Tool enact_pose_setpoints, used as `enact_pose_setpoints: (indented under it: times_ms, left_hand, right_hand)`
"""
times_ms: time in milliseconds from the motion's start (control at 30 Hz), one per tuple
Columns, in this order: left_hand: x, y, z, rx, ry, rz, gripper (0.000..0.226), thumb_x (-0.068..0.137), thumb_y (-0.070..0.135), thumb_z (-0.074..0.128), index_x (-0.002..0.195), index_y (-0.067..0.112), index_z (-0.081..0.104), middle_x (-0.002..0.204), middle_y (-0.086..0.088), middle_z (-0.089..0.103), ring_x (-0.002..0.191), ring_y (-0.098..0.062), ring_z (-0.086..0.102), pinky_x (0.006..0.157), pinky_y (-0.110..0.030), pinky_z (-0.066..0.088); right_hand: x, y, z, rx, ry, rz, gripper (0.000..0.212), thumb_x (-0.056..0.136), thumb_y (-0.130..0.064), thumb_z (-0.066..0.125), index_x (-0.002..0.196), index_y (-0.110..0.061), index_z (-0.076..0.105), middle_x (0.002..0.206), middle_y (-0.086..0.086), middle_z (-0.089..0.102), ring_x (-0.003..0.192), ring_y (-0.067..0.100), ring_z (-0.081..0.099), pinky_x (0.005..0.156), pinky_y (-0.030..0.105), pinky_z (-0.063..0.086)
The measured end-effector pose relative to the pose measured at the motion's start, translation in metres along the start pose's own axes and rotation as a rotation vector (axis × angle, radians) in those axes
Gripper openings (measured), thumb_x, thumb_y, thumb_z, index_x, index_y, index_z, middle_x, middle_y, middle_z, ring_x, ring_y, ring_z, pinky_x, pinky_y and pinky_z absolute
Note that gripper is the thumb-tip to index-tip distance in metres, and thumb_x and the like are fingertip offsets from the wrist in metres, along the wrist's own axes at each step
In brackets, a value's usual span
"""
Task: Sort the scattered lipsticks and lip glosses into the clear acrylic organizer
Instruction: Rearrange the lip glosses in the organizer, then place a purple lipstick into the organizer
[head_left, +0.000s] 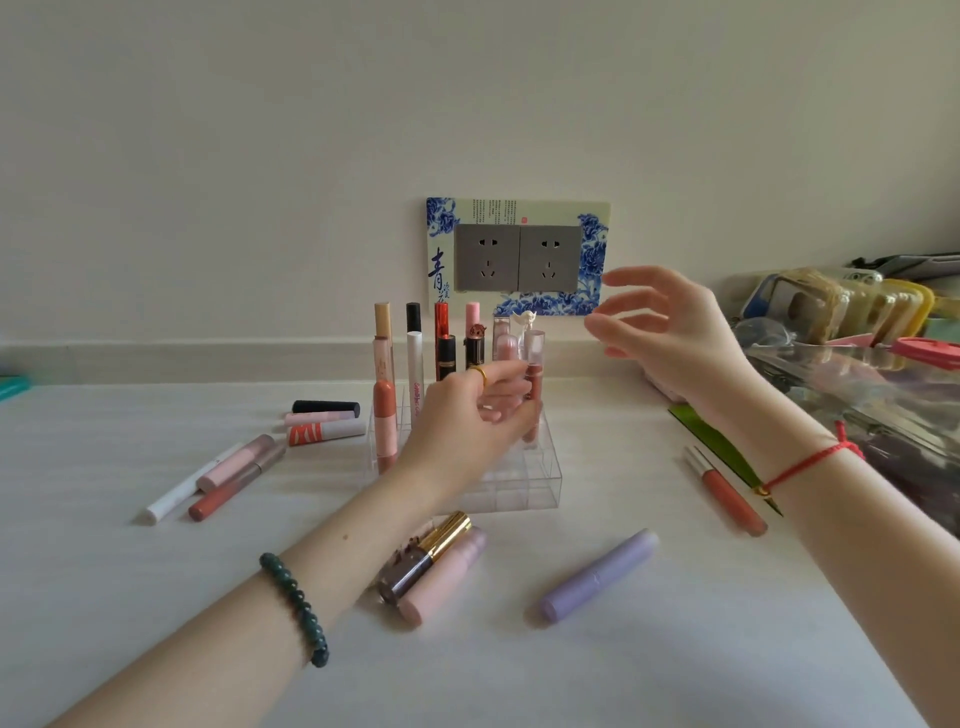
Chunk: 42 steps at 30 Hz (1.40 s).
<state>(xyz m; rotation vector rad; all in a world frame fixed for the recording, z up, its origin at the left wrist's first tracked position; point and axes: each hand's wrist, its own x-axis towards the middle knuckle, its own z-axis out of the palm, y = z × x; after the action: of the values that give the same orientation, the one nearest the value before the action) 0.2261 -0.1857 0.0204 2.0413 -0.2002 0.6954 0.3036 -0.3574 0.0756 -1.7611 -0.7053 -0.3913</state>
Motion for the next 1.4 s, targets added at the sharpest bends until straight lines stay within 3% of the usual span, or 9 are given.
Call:
enact_pose_setpoints:
  times_ms: [167,267,400,533,733,900,1200,1300,1400]
  left_hand:
    - [-0.023,0.004,-0.001,0.093,-0.205,0.029,0.051,0.079,0.030,0.068,0.126,0.022,0.052,0.107,0.017,0.062,0.099,0.014,0.053,0.085,-0.003,0.040]
    - [-0.044,0.005,0.002,0.156,-0.376,0.028,0.058,0.076,0.041,0.067,0.129,0.032,0.046,0.113,0.027,0.054,0.105,0.023,0.044,0.083,0.006,0.031]
    - [-0.066,0.006,0.005,0.304,-0.496,0.110,0.063,0.074,0.053,0.064,0.131,0.037,0.043,0.119,0.031,0.048,0.114,0.019,0.035,0.086,0.009,0.022]
    - [-0.076,0.006,0.008,0.448,-0.487,0.249,0.061,0.076,0.054,0.061,0.131,0.033,0.046,0.125,0.018,0.054,0.117,0.006,0.030,0.083,0.007,0.020]
    - [-0.080,0.004,0.007,0.467,-0.444,0.293,0.045,0.077,0.047,0.062,0.117,0.028,0.057,0.107,0.013,0.062,0.103,0.000,0.045,0.080,0.002,0.027]
    - [-0.083,0.005,0.007,0.461,-0.432,0.309,0.031,0.080,0.039,0.059,0.110,0.032,0.060,0.095,0.011,0.063,0.094,-0.004,0.050,0.080,-0.008,0.033]
    - [-0.085,0.003,0.009,0.419,-0.312,0.339,0.024,0.080,0.027,0.057,0.103,0.028,0.063,0.093,0.006,0.068,0.087,-0.007,0.057,0.076,-0.021,0.043]
    - [-0.084,0.005,0.007,0.379,-0.242,0.329,0.024,0.079,0.023,0.060,0.103,0.023,0.065,0.088,0.006,0.069,0.081,-0.006,0.059,0.072,-0.018,0.044]
    - [-0.080,0.010,0.003,0.245,-0.137,0.282,0.022,0.077,0.019,0.067,0.098,0.021,0.066,0.077,0.012,0.065,0.071,0.009,0.057,0.065,-0.003,0.040]
  right_hand:
    - [-0.026,0.009,-0.029,-0.167,-0.076,-0.023,0.033,0.074,-0.027,0.071,0.105,-0.028,0.061,0.090,-0.008,0.069,0.074,0.000,0.067,0.061,0.017,0.055]
    - [-0.044,0.017,-0.038,-0.234,-0.173,-0.019,0.028,0.073,-0.024,0.072,0.098,-0.031,0.061,0.091,-0.008,0.068,0.075,-0.001,0.065,0.067,0.009,0.052]
    - [-0.070,0.030,-0.035,-0.354,-0.362,0.001,0.028,0.072,-0.025,0.072,0.096,-0.037,0.060,0.093,-0.011,0.067,0.083,-0.004,0.062,0.078,0.017,0.054]
    - [-0.091,0.039,-0.027,-0.438,-0.542,-0.026,0.030,0.072,-0.037,0.071,0.099,-0.044,0.060,0.100,-0.021,0.063,0.096,-0.005,0.057,0.086,0.019,0.048]
    - [-0.101,0.036,-0.018,-0.473,-0.683,-0.096,0.028,0.073,-0.041,0.068,0.099,-0.048,0.060,0.105,-0.028,0.058,0.100,-0.008,0.053,0.089,0.012,0.042]
    - [-0.106,0.037,-0.015,-0.465,-0.691,-0.164,0.028,0.076,-0.034,0.070,0.103,-0.037,0.065,0.104,-0.020,0.060,0.097,-0.002,0.055,0.087,0.018,0.044]
    - [-0.109,0.038,-0.008,-0.564,-0.693,-0.279,0.024,0.086,-0.034,0.059,0.110,-0.035,0.061,0.101,-0.017,0.057,0.093,-0.003,0.050,0.081,0.017,0.043]
    - [-0.109,0.033,-0.006,-0.602,-0.666,-0.310,0.022,0.086,-0.033,0.059,0.108,-0.032,0.061,0.101,-0.017,0.058,0.093,0.001,0.051,0.078,0.021,0.045]
    - [-0.106,0.026,-0.004,-0.581,-0.585,-0.306,0.020,0.084,-0.033,0.061,0.104,-0.033,0.061,0.098,-0.019,0.059,0.088,0.003,0.056,0.074,0.023,0.048]
